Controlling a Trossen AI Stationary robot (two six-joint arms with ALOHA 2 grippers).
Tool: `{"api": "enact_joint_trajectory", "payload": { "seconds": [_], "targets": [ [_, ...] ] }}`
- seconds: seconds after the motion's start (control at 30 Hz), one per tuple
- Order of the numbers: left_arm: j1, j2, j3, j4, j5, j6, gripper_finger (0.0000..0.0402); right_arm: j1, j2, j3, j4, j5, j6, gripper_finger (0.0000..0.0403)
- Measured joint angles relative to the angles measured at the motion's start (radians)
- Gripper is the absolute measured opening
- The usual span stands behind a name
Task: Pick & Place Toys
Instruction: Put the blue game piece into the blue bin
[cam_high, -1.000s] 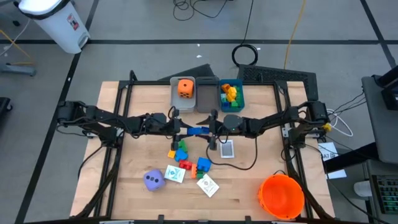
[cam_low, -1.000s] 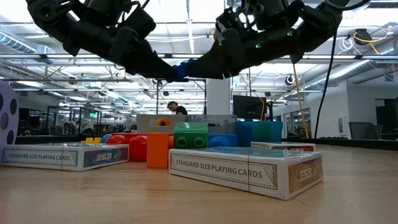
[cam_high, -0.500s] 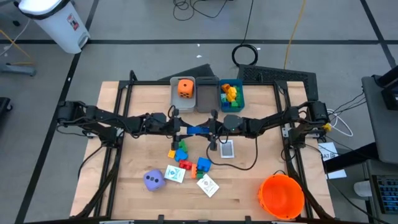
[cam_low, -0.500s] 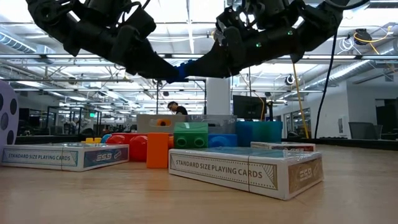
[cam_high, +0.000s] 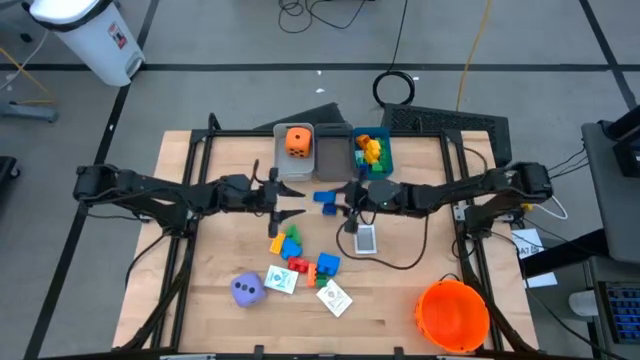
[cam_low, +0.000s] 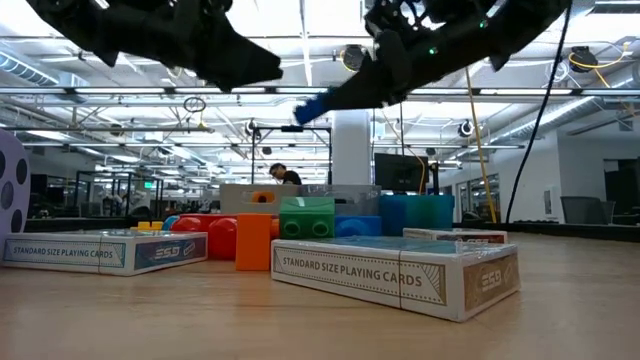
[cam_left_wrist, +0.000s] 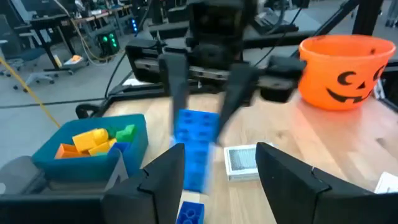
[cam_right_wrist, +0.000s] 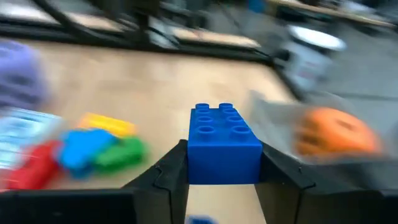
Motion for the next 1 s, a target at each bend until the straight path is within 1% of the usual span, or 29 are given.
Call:
{"api": "enact_joint_trajectory", "payload": {
  "seconds": [0.13, 0.2, 0.3, 0.37, 0.47, 0.6, 0.77, 0.83, 0.9, 1.0],
  "targets": [
    [0.000, -0.031, 0.000, -0.034, 0.000, -0.023, 0.0203, -0.003, -0.062, -0.002, -0.114, 0.234, 0.011, 0.0136],
    [0.000, -0.032, 0.000, -0.050, 0.000, -0.026, 0.0201, -0.009, -0.083, -0.019, -0.133, 0.331, 0.025, 0.0137],
    [0.000, -0.031, 0.000, -0.050, 0.000, -0.025, 0.0196, -0.042, -0.094, -0.055, -0.131, 0.429, 0.038, 0.0138],
    [0.000, -0.022, 0.000, -0.052, 0.000, -0.025, 0.0195, -0.086, -0.100, -0.085, -0.136, 0.466, 0.058, 0.0136],
    [0.000, -0.022, -0.001, -0.053, 0.000, -0.025, 0.0199, -0.167, -0.101, -0.130, -0.132, 0.453, 0.118, 0.0136],
    [0.000, -0.021, -0.001, -0.052, -0.007, -0.024, 0.0198, -0.270, -0.100, -0.189, -0.133, 0.395, 0.190, 0.0136],
    [0.000, -0.022, -0.001, -0.049, -0.008, -0.024, 0.0191, -0.338, -0.101, -0.244, -0.082, 0.375, 0.232, 0.0141],
    [0.000, -0.022, -0.001, -0.048, -0.008, -0.024, 0.0192, -0.348, -0.101, -0.270, -0.023, 0.351, 0.232, 0.0159],
    [0.000, -0.022, -0.001, -0.048, -0.008, -0.024, 0.0194, -0.353, -0.101, -0.299, 0.049, 0.325, 0.232, 0.0185],
    [0.000, -0.022, -0.001, -0.048, -0.008, -0.024, 0.0197, -0.353, -0.101, -0.334, 0.150, 0.325, 0.213, 0.0226]
  ]
}}
